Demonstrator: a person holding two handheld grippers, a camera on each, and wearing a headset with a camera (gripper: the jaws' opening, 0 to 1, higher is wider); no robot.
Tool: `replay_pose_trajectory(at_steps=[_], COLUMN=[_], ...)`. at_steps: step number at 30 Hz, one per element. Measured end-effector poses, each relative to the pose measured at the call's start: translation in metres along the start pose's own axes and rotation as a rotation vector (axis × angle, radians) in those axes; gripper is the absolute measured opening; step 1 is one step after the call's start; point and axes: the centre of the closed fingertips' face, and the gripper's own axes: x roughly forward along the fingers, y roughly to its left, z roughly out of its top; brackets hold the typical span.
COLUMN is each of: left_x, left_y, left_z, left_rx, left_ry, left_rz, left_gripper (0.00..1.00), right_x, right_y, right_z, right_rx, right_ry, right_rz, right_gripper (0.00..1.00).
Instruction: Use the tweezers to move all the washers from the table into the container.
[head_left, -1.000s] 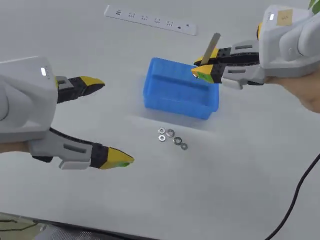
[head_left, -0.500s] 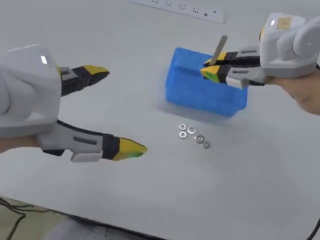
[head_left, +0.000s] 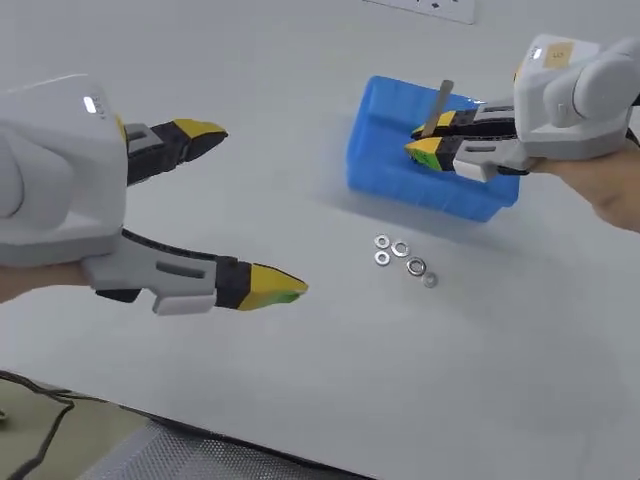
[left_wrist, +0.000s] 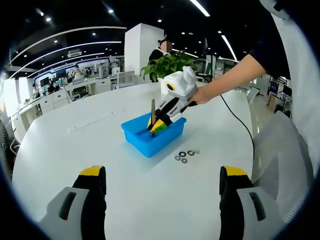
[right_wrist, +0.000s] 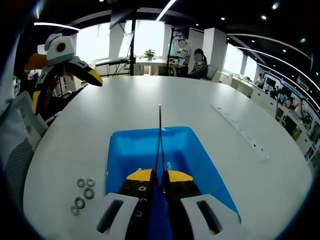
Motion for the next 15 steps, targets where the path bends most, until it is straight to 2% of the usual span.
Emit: replay_pose_trajectory(at_steps=[5, 9, 15], left_x=[0.001, 0.001, 0.000], left_y=[-0.002, -0.004, -0.004], left_z=[0.005, 0.014, 0.012], left_rx=[-0.012, -0.025, -0.033], left_ry=[-0.023, -0.073, -0.070], left_rz=[0.000, -0.004, -0.001], left_gripper=[1.00, 1.00, 1.00], right_x=[-0.001, -0.001, -0.001], right_y=[-0.002, -0.001, -0.001], right_z=[0.000, 0.000, 0.001], right_rx=[0.005, 0.008, 0.017], right_ry=[-0.008, -0.006, -0.012], right_rz=[-0.012, -0.009, -0.009], right_gripper=[0.10, 0.10, 0.11])
